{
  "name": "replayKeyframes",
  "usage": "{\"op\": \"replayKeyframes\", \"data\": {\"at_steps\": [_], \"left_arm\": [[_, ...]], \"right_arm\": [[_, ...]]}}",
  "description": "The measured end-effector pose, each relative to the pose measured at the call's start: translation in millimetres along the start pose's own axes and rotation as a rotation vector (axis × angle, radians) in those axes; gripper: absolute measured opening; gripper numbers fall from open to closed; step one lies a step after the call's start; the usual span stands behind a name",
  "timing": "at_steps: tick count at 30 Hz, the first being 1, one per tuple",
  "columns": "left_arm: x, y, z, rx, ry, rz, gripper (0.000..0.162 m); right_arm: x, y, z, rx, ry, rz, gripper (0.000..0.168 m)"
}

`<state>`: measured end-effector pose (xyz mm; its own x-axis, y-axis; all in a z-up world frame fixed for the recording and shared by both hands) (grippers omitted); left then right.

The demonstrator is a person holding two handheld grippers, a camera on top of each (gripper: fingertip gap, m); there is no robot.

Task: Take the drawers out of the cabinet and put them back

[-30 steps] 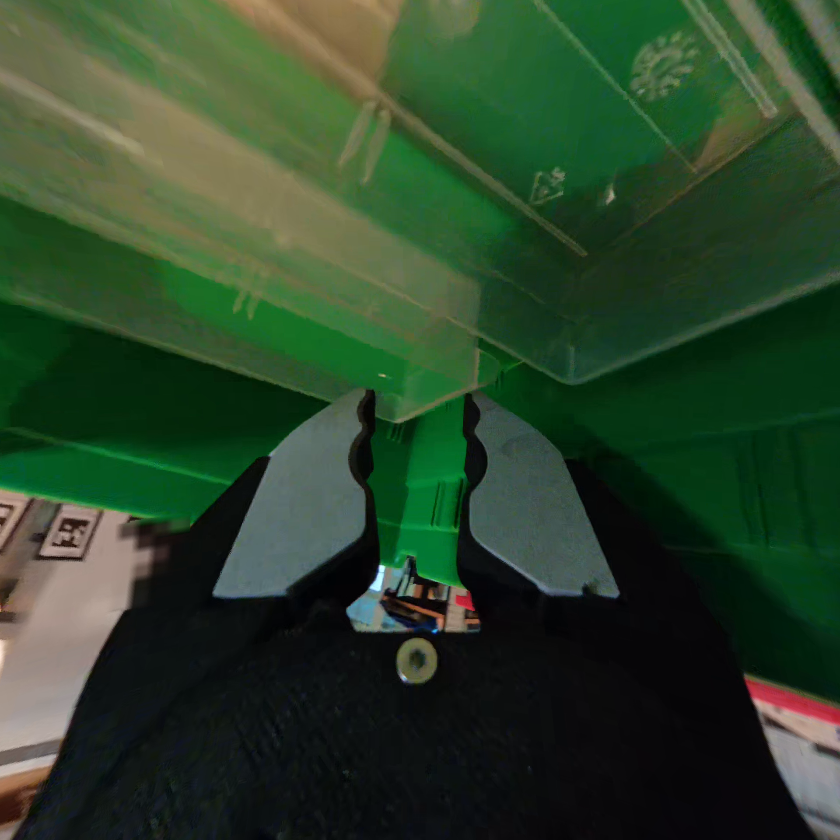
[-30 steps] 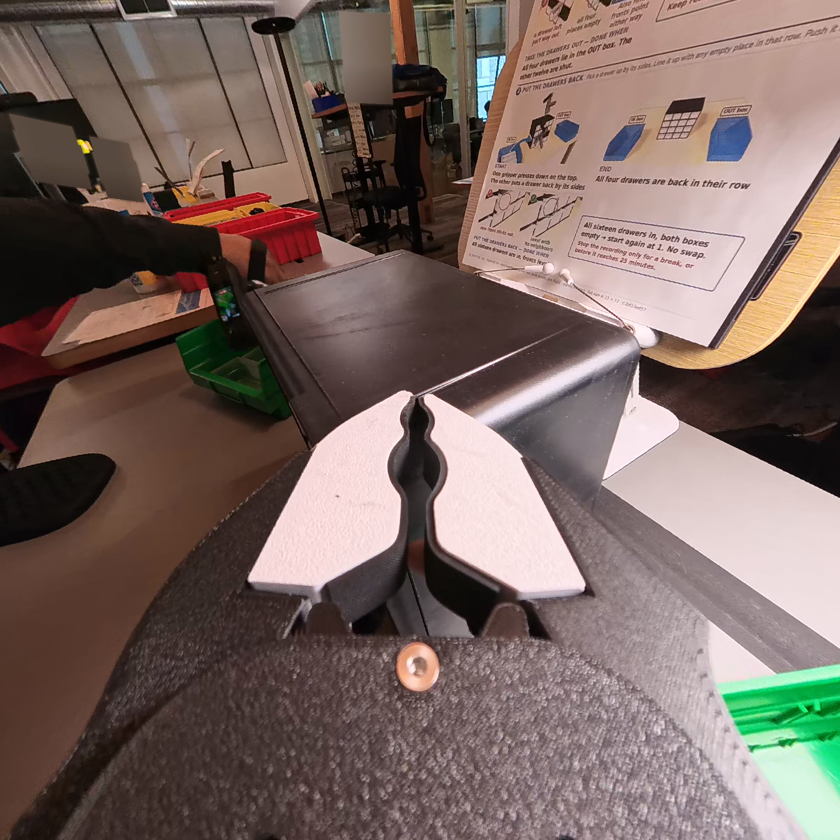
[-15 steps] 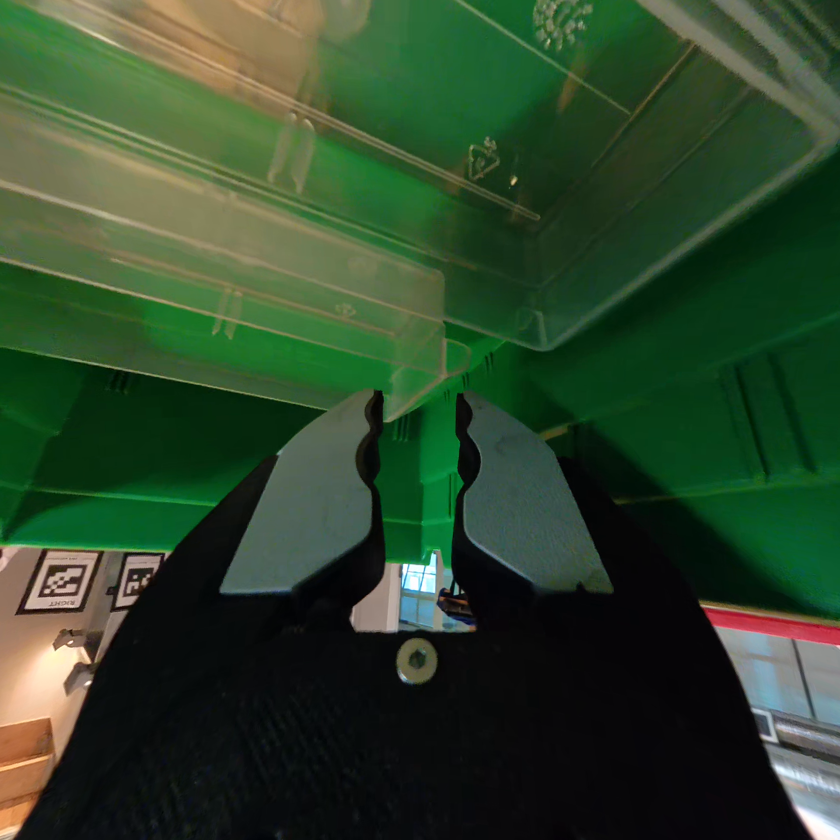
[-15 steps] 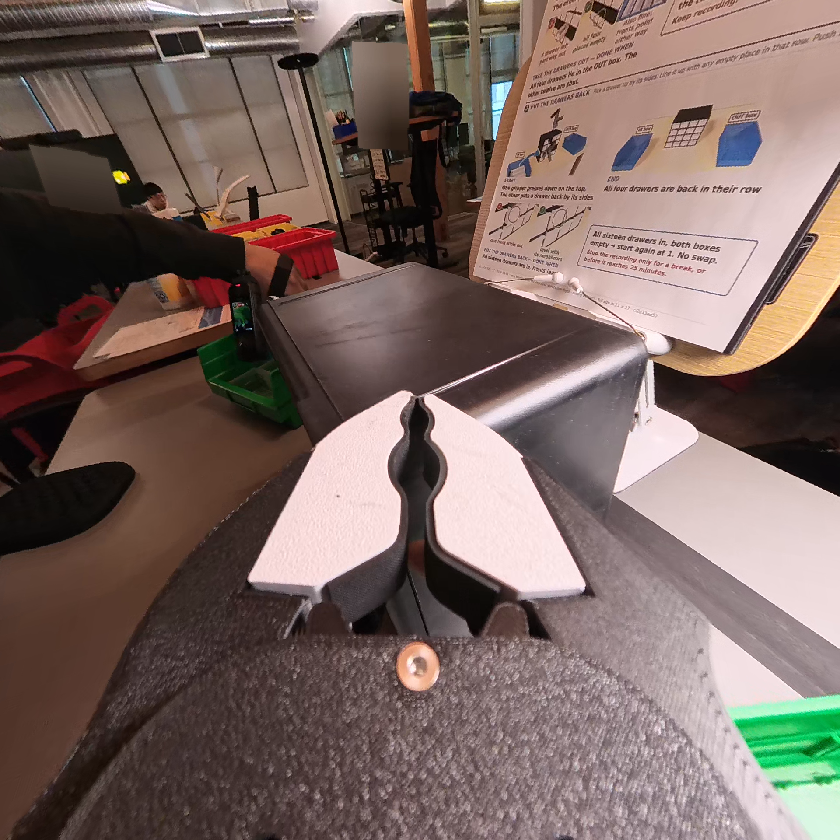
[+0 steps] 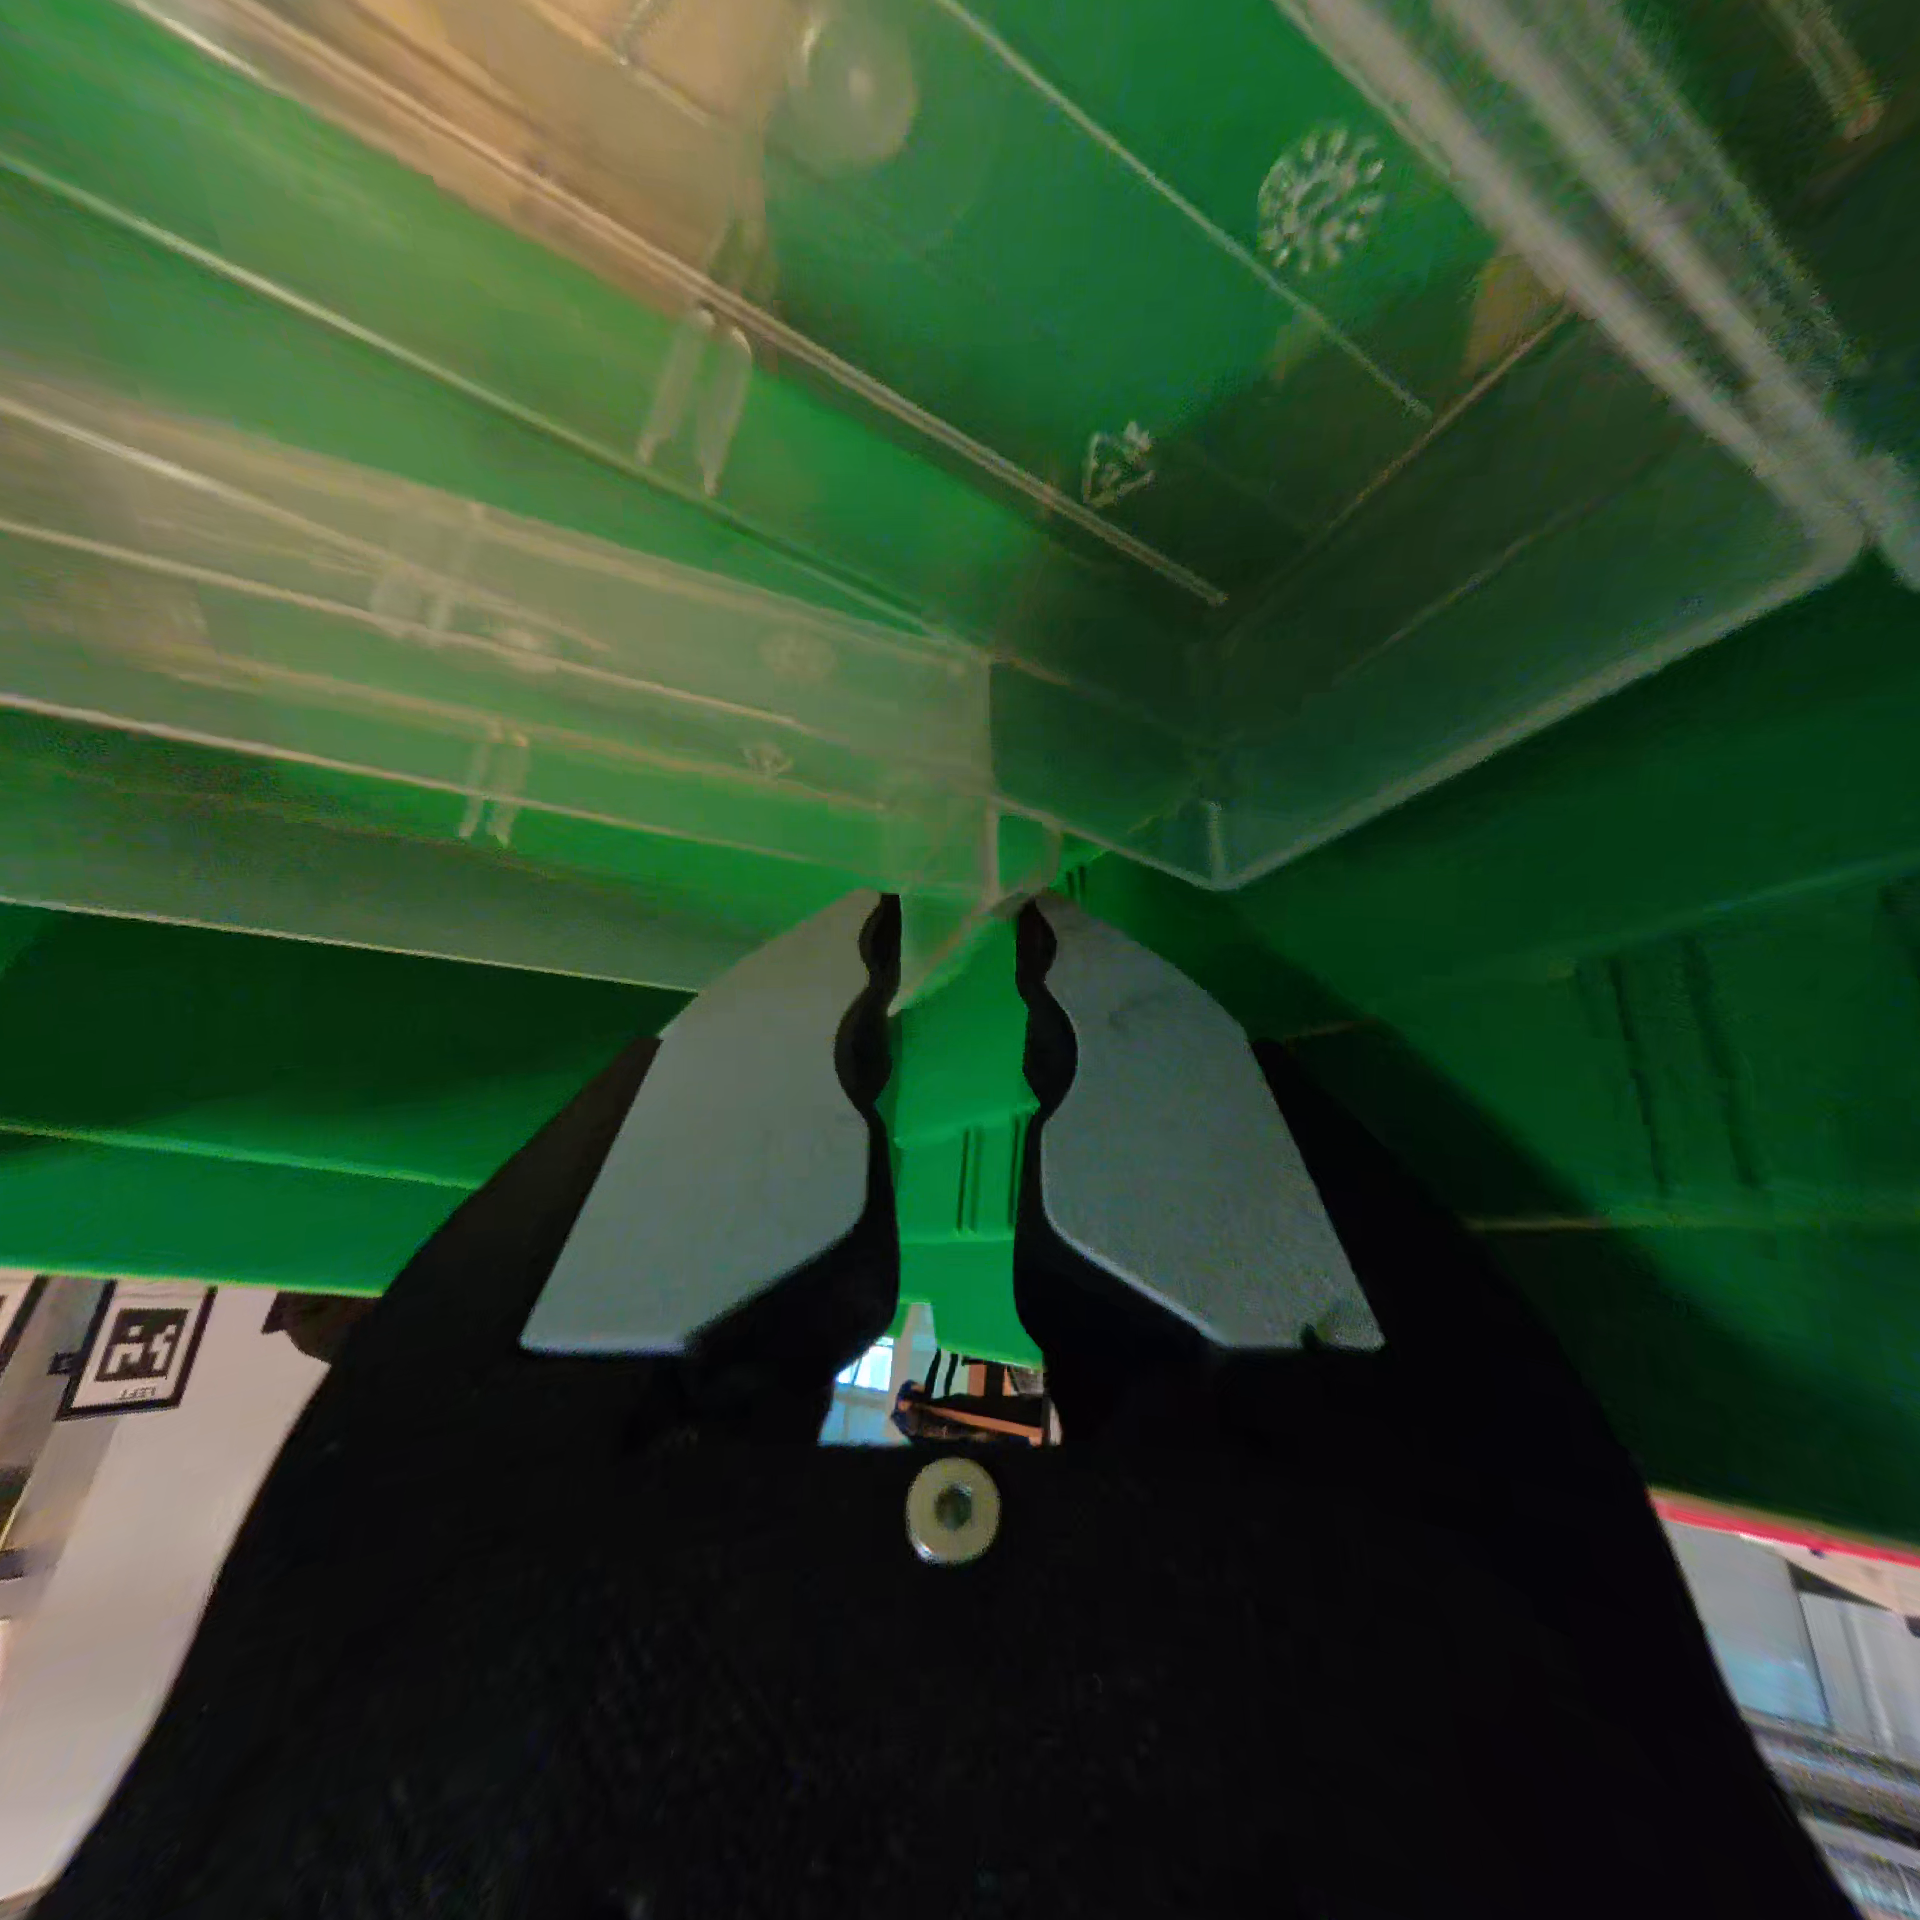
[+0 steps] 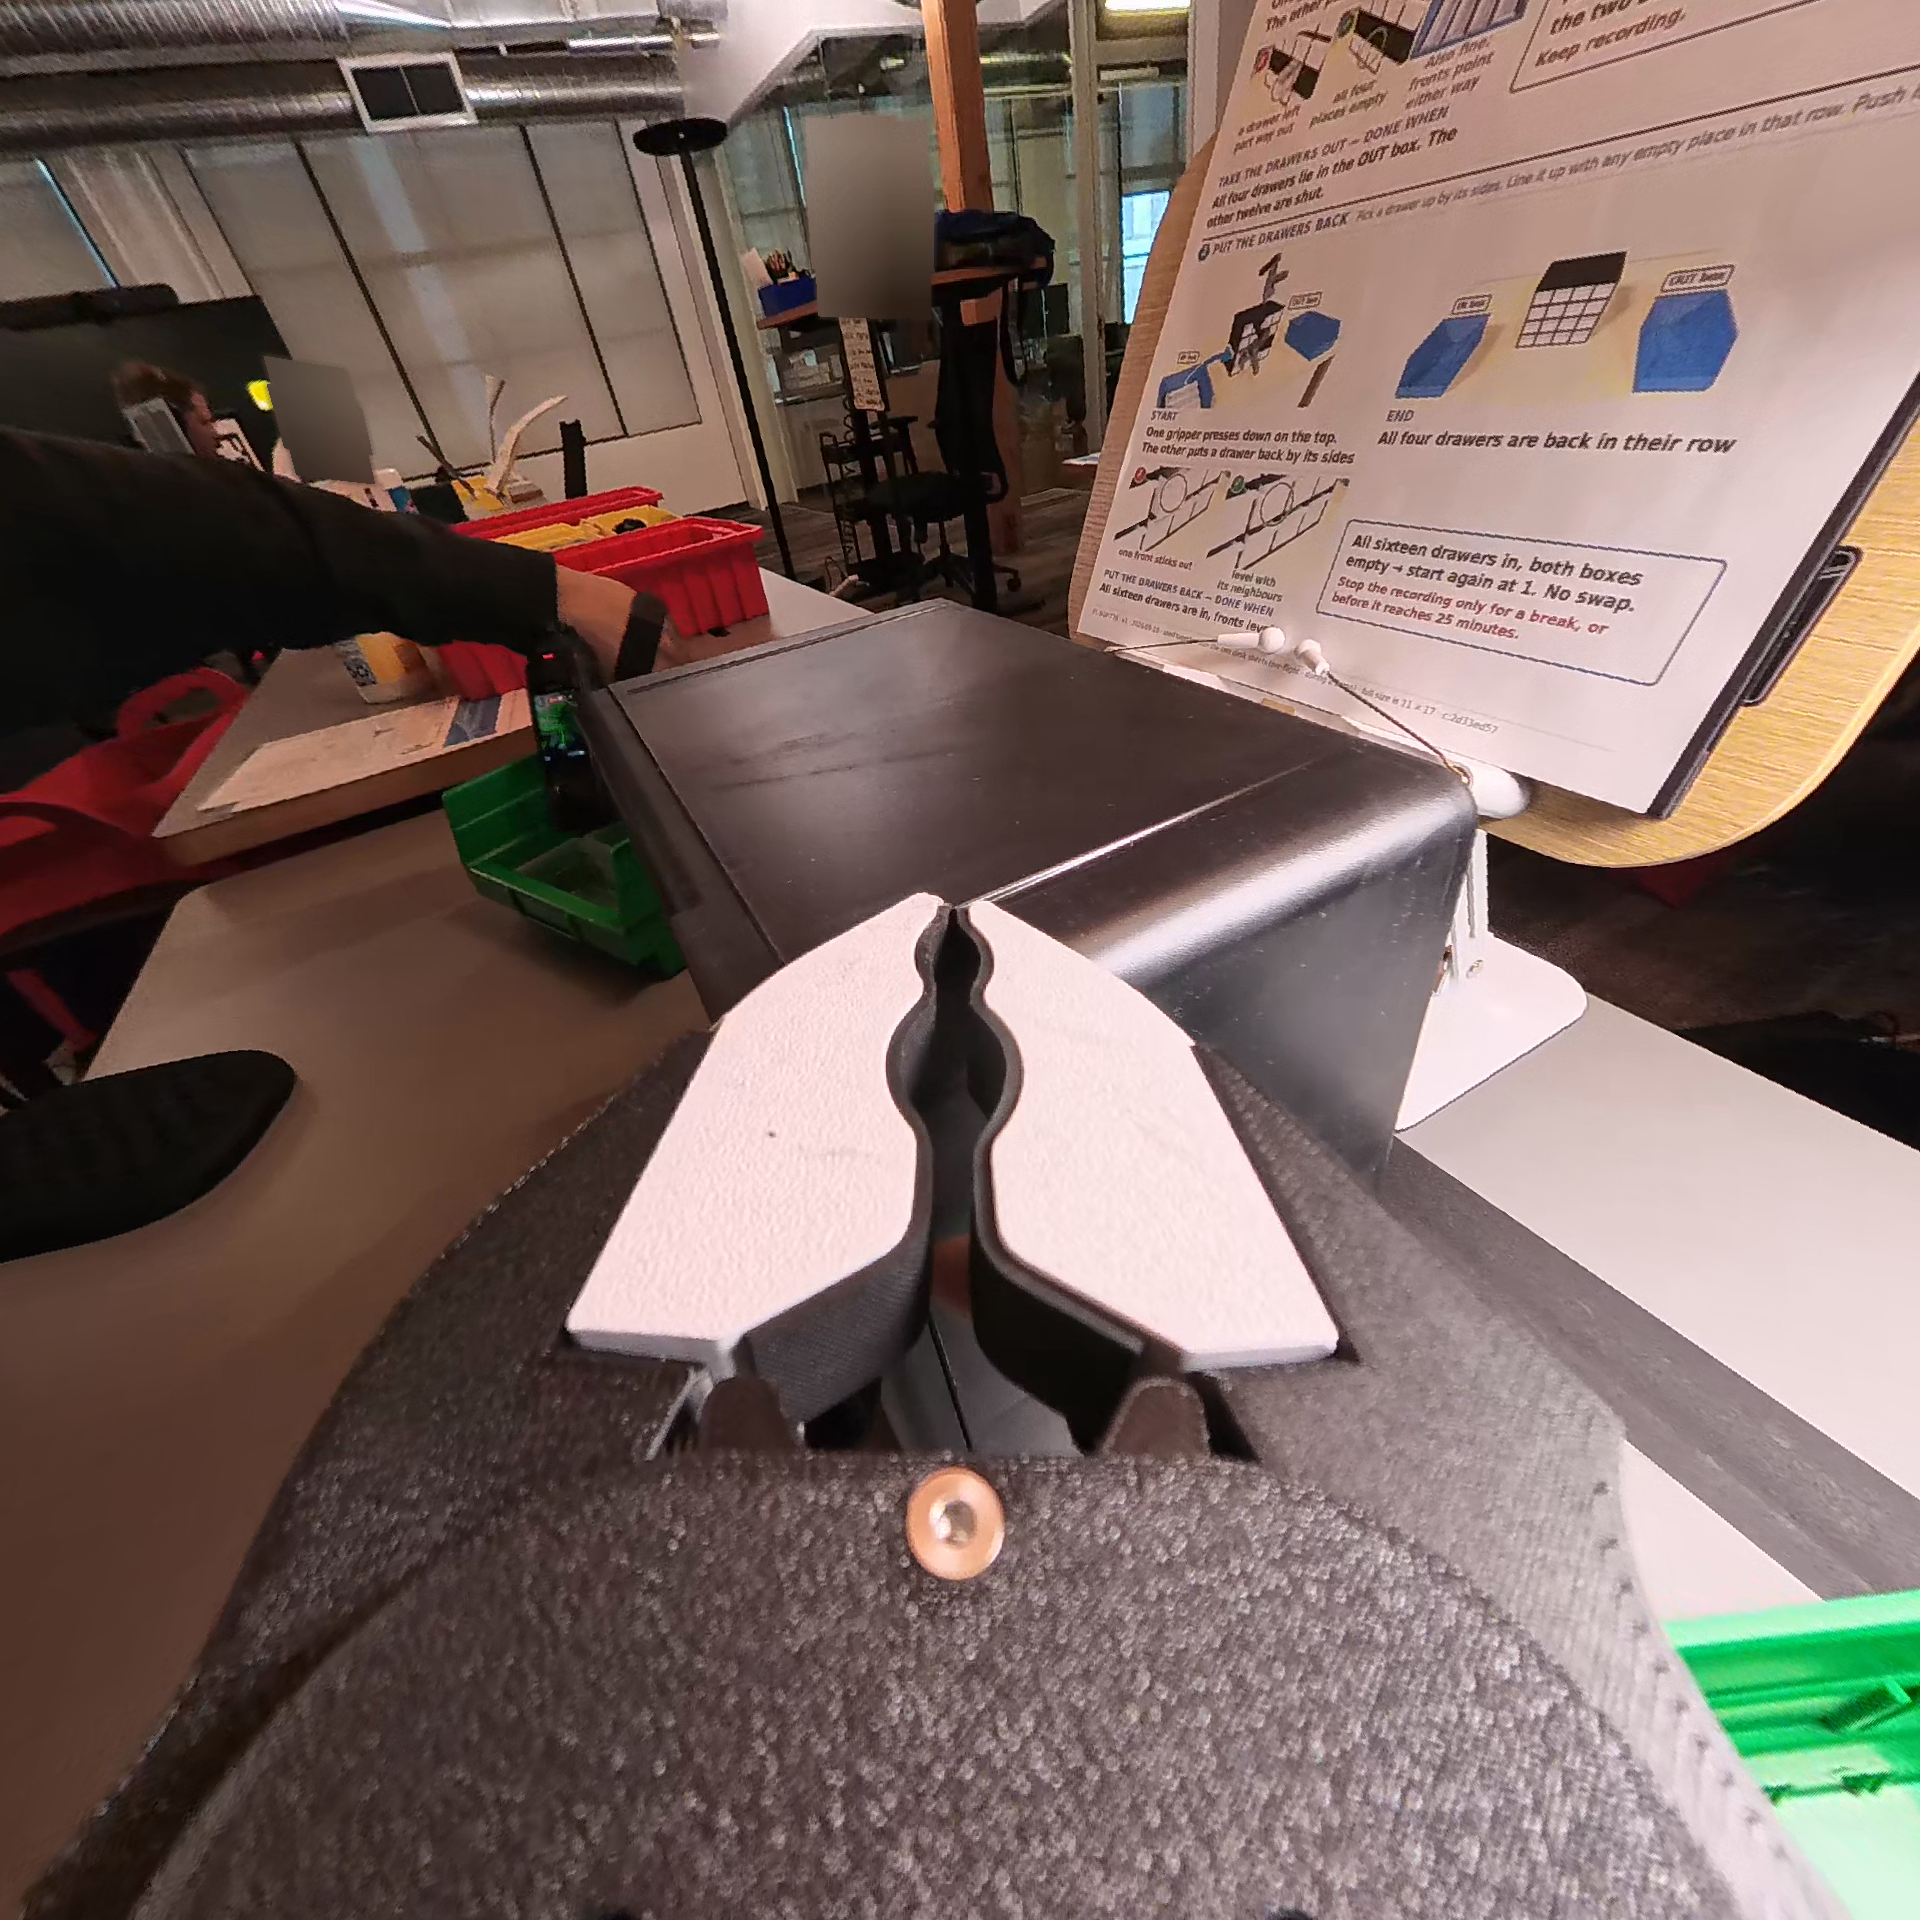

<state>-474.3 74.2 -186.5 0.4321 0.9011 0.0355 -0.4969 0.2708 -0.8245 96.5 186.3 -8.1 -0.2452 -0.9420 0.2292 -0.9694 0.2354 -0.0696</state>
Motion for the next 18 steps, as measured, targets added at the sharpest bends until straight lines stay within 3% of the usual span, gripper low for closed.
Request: {"op": "replayKeyframes", "data": {"at_steps": [10,18], "left_arm": [[-5.2,-52.4,4.0,-0.006,-0.142,0.008,0.014],[-11.3,-122.6,-8.5,-0.169,-0.510,0.071,0.014]], "right_arm": [[0.2,0.1,0.2,0.003,-0.010,0.003,0.000],[0.4,0.2,0.2,0.004,-0.015,0.008,0.000]]}}
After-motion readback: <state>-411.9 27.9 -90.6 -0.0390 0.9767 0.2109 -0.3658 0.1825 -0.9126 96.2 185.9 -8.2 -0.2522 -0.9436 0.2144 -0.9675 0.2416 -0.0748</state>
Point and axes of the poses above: each gripper's, where its closed fingertips meet, y out along the fingers, z out of its underside, x = y × z across the jaws, the point moved 3 cm from there along -y, back along the fingers, and after that the axes turned 5 degrees about y, right-handed, at the moved point
